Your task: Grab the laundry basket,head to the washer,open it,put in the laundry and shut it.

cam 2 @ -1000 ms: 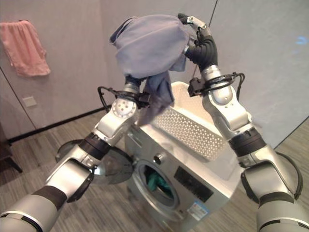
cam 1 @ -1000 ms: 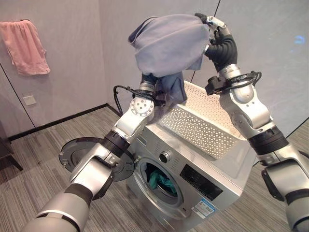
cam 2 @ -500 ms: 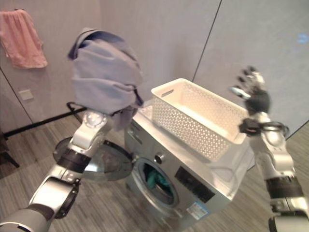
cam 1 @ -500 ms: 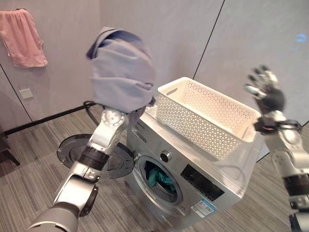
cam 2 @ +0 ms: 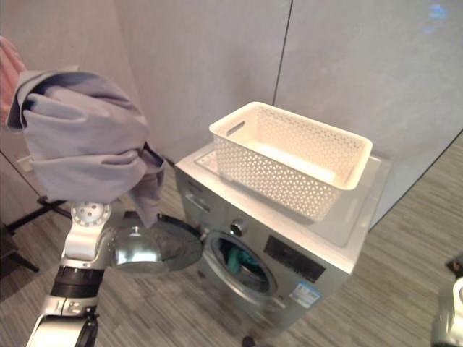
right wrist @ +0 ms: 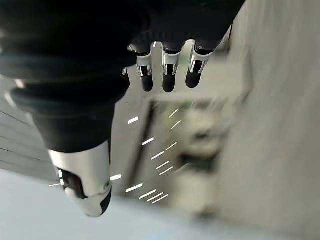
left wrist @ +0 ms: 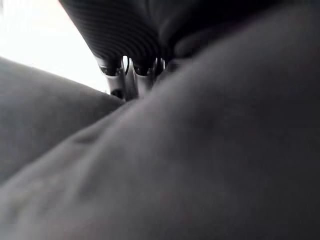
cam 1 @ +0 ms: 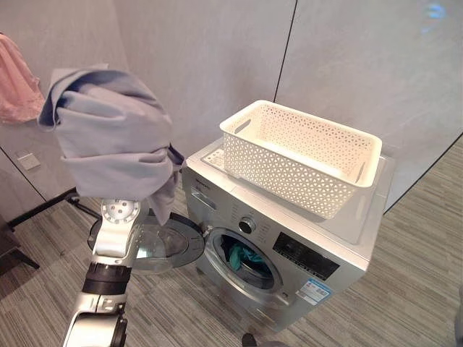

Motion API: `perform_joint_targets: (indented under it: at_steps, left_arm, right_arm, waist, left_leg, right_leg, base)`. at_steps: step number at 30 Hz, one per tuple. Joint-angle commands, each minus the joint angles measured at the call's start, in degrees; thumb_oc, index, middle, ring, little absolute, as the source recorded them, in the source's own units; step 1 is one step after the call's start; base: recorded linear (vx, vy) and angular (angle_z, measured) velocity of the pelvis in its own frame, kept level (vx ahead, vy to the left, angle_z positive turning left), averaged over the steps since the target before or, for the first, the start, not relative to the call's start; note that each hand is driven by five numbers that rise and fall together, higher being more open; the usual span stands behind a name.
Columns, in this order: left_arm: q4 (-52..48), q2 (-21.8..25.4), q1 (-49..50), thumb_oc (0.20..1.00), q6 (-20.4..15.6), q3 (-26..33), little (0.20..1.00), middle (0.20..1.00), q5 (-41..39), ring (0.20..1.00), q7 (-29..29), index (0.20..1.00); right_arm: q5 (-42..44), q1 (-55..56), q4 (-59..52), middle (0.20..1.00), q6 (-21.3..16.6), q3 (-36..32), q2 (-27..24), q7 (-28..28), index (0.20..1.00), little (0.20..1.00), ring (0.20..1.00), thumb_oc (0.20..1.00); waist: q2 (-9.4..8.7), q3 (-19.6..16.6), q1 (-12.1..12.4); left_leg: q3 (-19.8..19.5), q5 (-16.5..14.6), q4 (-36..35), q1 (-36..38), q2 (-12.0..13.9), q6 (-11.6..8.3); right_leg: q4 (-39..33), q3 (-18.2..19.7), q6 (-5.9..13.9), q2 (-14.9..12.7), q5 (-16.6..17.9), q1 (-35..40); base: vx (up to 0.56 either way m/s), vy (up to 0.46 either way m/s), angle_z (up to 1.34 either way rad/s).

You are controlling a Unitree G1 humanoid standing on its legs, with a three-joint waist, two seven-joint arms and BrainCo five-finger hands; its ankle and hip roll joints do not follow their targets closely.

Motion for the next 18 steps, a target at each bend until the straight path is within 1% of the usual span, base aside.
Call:
perform_joint_targets:
  at_steps: [1,2,3,4,5,6,7,8,9,10,11,12,13,14,15,16,17,18]
  left_arm:
    - [-4.05,4.50,-1.54,0.200,-3.08,0.35,0.200,0.200,2.10,0.200,-3.72,0.200]
    - [-4.12,4.55,-1.43,0.200,-3.07,0.40,0.200,0.200,2.07,0.200,-3.78,0.200]
    - [-4.12,4.50,-0.01,0.200,-3.07,0.66,0.200,0.200,1.55,0.200,-4.74,0.200]
    - [-4.88,4.24,4.44,0.200,-3.29,2.31,0.200,0.200,-2.68,0.200,-6.77,0.200]
    - [-5.00,4.28,4.55,0.200,-3.24,2.52,0.200,0.200,-2.77,0.200,-6.85,0.200]
    - [-5.47,4.43,5.94,0.200,-3.25,3.20,0.200,0.200,-3.86,0.200,-7.21,0.200]
    - [-5.86,4.22,7.60,0.200,-3.26,4.03,0.200,0.200,-5.02,0.200,-7.81,0.200]
    - [-7.97,4.09,12.20,0.200,-2.86,5.97,0.200,0.200,-7.13,0.200,-9.62,0.200]
    - [-9.87,4.21,15.81,0.200,-2.65,7.86,0.200,0.200,-7.63,0.200,-10.87,0.200]
    - [-10.83,4.01,17.89,0.200,-2.37,8.60,0.200,0.200,-7.67,0.200,-11.58,0.200]
    - [-11.71,3.99,19.59,0.200,-2.09,8.98,0.200,0.200,-8.23,0.200,-12.20,0.200]
    - [-12.63,3.92,21.29,0.200,-1.68,9.17,0.200,0.200,-9.16,0.200,-12.71,0.200]
    - [-13.17,3.60,22.76,0.200,-0.87,7.94,0.200,0.200,-9.77,0.200,-13.78,0.200]
    - [-13.23,3.32,23.45,0.200,-0.43,7.27,0.200,0.200,-10.38,0.200,-14.25,0.200]
    - [-13.17,2.70,23.91,0.200,-0.15,6.12,0.200,0.200,-11.87,0.200,-14.76,0.200]
    - [-13.01,2.48,25.12,0.200,0.16,5.28,0.200,0.200,-12.73,0.200,-15.33,0.200]
    - [-12.90,1.84,25.75,0.200,0.40,4.31,0.200,0.200,-13.95,0.200,-15.53,0.200]
    - [-12.54,1.38,26.13,0.200,0.35,3.53,0.200,0.200,-15.34,0.200,-15.37,0.200]
  right_arm:
    - [-3.31,-3.31,4.98,1.000,3.00,-0.79,-1.68,-1.83,1.000,1.000,1.000,1.000]
    - [-3.27,-3.34,5.09,1.000,2.95,-0.71,-1.71,-1.80,1.000,1.000,1.000,1.000]
    - [-3.02,-1.96,8.06,1.000,4.06,-0.11,-0.40,-1.01,1.000,1.000,1.000,1.000]
    - [-0.95,-1.84,14.57,1.000,5.58,2.30,1.01,1.60,1.000,1.000,1.000,1.000]
    - [-0.79,-2.05,14.92,1.000,5.40,2.49,0.81,1.72,1.000,1.000,1.000,1.000]
    - [1.12,-2.31,18.04,1.000,5.59,2.95,1.55,2.55,1.000,1.000,1.000,1.000]
    - [2.59,-2.96,21.05,1.000,5.28,4.02,1.76,3.65,1.000,1.000,1.000,1.000]
    - [5.35,-3.43,25.87,1.000,5.32,5.57,3.51,6.07,1.000,1.000,1.000,1.000]
    - [6.42,-4.33,30.81,1.000,5.91,7.50,5.20,7.95,1.000,1.000,1.000,1.000]
    - [6.44,-4.82,33.71,1.000,6.28,9.36,6.01,9.50,1.000,1.000,1.000,1.000]
    - [7.10,-5.75,36.92,1.000,6.74,10.81,6.81,11.01,1.000,1.000,1.000,1.000]
    - [7.94,-6.67,40.39,1.000,6.96,11.96,7.25,12.60,1.000,1.000,1.000,1.000]
    - [8.24,-9.06,44.92,1.000,8.04,15.02,8.53,14.66,1.000,1.000,1.000,1.000]
    - [8.20,-9.86,46.03,1.000,8.22,16.53,9.29,15.52,1.000,1.000,1.000,1.000]
    - [8.55,-11.67,46.73,1.000,8.34,18.41,10.36,16.19,1.000,1.000,1.000,1.000]
    - [9.21,-12.40,47.44,1.000,8.44,19.32,11.34,16.69,1.000,1.000,1.000,1.000]
    - [9.28,-13.15,47.21,1.000,8.51,20.06,11.56,17.03,1.000,1.000,1.000,1.000]
    - [9.21,-14.03,47.41,1.000,8.64,20.90,11.65,17.03,1.000,1.000,1.000,1.000]
  waist:
    - [-1.34,0.88,0.55]
    - [-1.36,0.68,0.63]
    - [-1.18,1.47,0.73]
    - [0.31,4.03,1.86]
    - [0.15,4.03,1.74]
    - [0.95,4.73,2.52]
    - [1.85,5.28,3.07]
    - [3.11,5.82,4.64]
    - [4.45,5.51,6.84]
    - [4.74,5.27,8.17]
    - [4.92,4.82,9.13]
    - [4.94,4.35,10.13]
    - [4.83,3.64,11.94]
    - [4.51,3.35,13.08]
    - [3.75,2.90,15.28]
    - [3.34,2.82,16.44]
    - [3.04,2.98,17.32]
    - [2.89,2.92,17.87]
  left_leg:
    - [-2.49,-16.16,13.37,-3.01,-1.21,7.06]
    - [-2.49,-16.29,13.19,-2.94,-1.32,7.14]
    - [-2.08,-16.18,12.65,-2.76,-1.82,7.56]
    - [-0.46,-15.52,11.07,-2.13,-1.90,8.35]
    - [-0.39,-15.11,10.96,-2.25,-2.00,8.28]
    - [0.24,-14.71,10.49,-2.37,-1.86,8.50]
    - [0.74,-14.12,9.89,-2.42,-1.54,8.60]
    - [1.94,-12.45,8.56,-3.00,-1.26,8.82]
    - [1.69,-12.01,7.51,-3.46,-1.03,8.92]
    - [2.47,-11.19,6.94,-4.05,-1.01,8.95]
    - [3.03,-10.87,6.36,-4.33,-1.10,8.88]
    - [3.78,-10.36,5.89,-4.71,-1.23,8.91]
    - [4.80,-9.96,5.84,-6.19,-1.59,8.90]
    - [5.34,-9.60,6.26,-7.27,-1.83,8.76]
    - [6.74,-9.33,7.54,-9.66,-1.88,8.14]
    - [7.64,-8.94,8.45,-11.13,-1.38,7.29]
    - [8.30,-8.47,8.99,-12.40,-0.89,6.83]
    - [8.91,-7.99,9.95,-14.01,0.20,6.23]
  right_leg:
    - [5.28,1.54,6.69,-9.56,2.55,-6.88]
    - [5.22,1.68,6.69,-9.62,2.43,-6.95]
    - [5.80,0.99,6.58,-10.05,3.22,-8.17]
    - [7.91,-5.39,4.79,-11.74,4.30,-11.10]
    - [7.89,-5.34,4.62,-11.81,4.54,-11.27]
    - [9.02,-8.99,4.12,-12.31,3.47,-11.37]
    - [11.03,-12.30,3.17,-12.48,1.33,-10.96]
    - [16.21,-16.94,1.85,-12.62,-1.87,-10.29]
    - [20.79,-19.92,1.71,-12.79,-5.62,-8.60]
    - [23.30,-21.86,1.37,-13.17,-7.18,-7.36]
    - [24.63,-22.95,0.96,-13.52,-8.68,-6.41]
    - [26.39,-24.43,0.75,-14.04,-9.57,-4.92]
    - [27.35,-25.93,0.55,-14.39,-10.01,-2.12]
    - [27.09,-26.58,0.97,-14.13,-9.49,-0.43]
    - [21.23,-28.72,1.28,-13.76,-10.84,3.68]
    - [16.18,-30.47,1.59,-12.91,-10.54,5.78]
    - [13.83,-31.57,2.00,-12.46,-10.58,6.25]
    - [11.19,-32.35,1.85,-11.51,-10.49,6.81]
  base:
    - [-0.10,0.143,-0.11]
    - [-0.09,0.129,-0.13]
    - [-0.19,0.172,-0.24]
    - [-0.22,0.156,-0.34]
    - [-0.22,0.134,-0.48]
    - [-0.13,0.059,-0.61]
    - [-0.22,0.105,-1.15]
    - [-0.20,0.103,-1.32]
    - [-0.20,0.066,-1.19]
    - [-0.12,0.019,-0.72]
    - [-0.11,-0.034,-0.49]
    - [-0.13,-0.081,-0.75]
    - [-0.13,-0.113,-0.81]
    - [-0.21,-0.188,-0.93]
    - [-0.20,-0.236,-0.56]
    - [-0.23,-0.268,-0.22]
    - [-0.19,-0.262,-0.16]
    - [-0.19,-0.234,-0.42]
